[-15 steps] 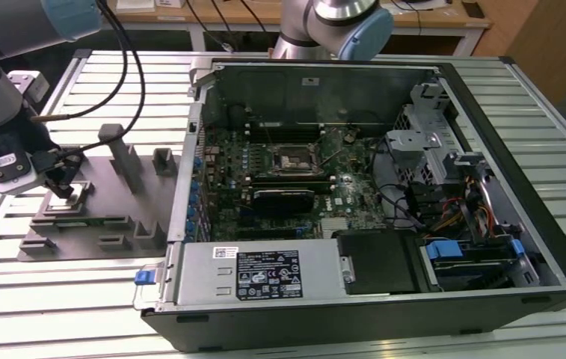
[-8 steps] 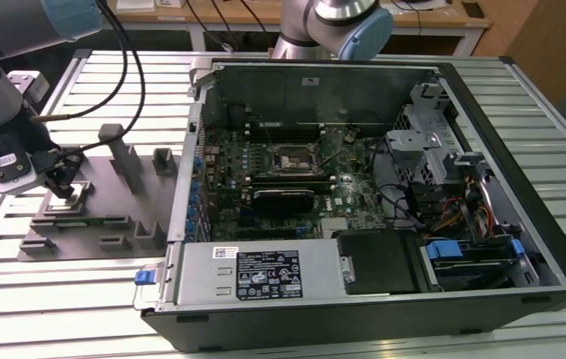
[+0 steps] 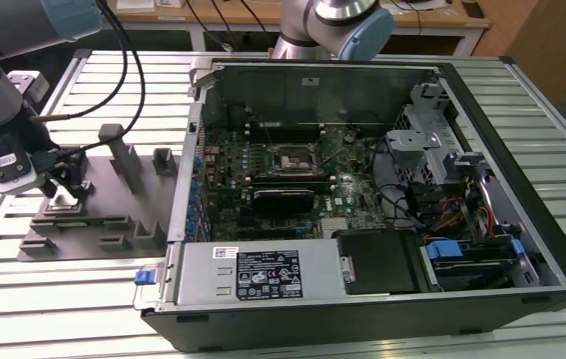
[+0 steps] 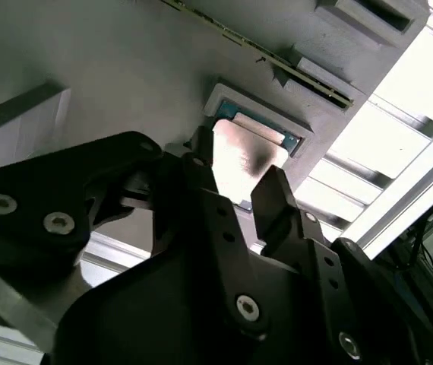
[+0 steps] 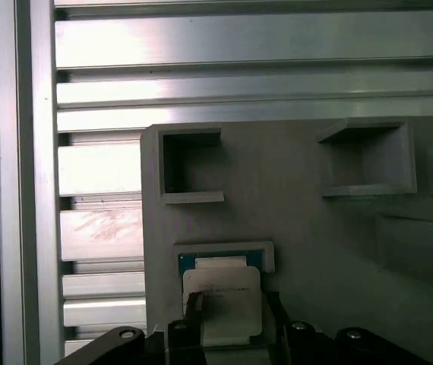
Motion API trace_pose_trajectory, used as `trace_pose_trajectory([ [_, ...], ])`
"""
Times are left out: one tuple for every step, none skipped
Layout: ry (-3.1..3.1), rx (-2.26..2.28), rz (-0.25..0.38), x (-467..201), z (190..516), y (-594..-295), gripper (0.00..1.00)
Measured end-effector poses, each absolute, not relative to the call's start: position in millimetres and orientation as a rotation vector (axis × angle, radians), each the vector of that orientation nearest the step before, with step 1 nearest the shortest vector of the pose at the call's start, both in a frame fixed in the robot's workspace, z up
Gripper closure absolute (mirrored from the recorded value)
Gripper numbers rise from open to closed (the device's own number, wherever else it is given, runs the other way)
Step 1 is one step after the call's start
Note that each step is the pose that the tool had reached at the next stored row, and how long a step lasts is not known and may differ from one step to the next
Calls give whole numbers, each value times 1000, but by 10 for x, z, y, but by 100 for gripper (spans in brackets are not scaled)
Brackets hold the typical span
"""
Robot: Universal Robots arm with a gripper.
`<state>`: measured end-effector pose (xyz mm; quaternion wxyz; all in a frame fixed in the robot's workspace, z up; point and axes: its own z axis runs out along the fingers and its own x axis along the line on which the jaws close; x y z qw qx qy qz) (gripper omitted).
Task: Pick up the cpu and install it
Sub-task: 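Pick up the cpu and move it towards the insertion slot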
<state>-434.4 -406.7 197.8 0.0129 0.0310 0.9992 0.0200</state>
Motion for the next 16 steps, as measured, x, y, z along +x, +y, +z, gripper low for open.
trace_pose_trajectory([
  [3114,97,62,-4344,1979,-4068,53],
  [3114,97,62,-4344,1978,-4067,53],
  [3114,97,62,-4344,1978,-4067,47],
  [3114,97,62,-4344,1978,-4068,42],
  [3114,97,62,-4344,1978,-4068,42],
  [3114,97,62,-4344,1978,-4067,35],
  [3114,96,62,-4344,1976,-4067,35],
  [3113,95,61,-4343,1969,-4067,35],
  [3114,91,60,-4343,1963,-4067,35],
  [3114,86,59,-4344,1956,-4068,35],
  [3115,81,59,-4344,1947,-4068,35],
  [3115,78,58,-4344,1939,-4068,35],
  [3115,76,58,-4344,1930,-4067,35],
  [3115,74,58,-4344,1922,-4067,35],
  [3115,72,58,-4344,1915,-4068,35],
  [3116,70,58,-4344,1909,-4068,35],
])
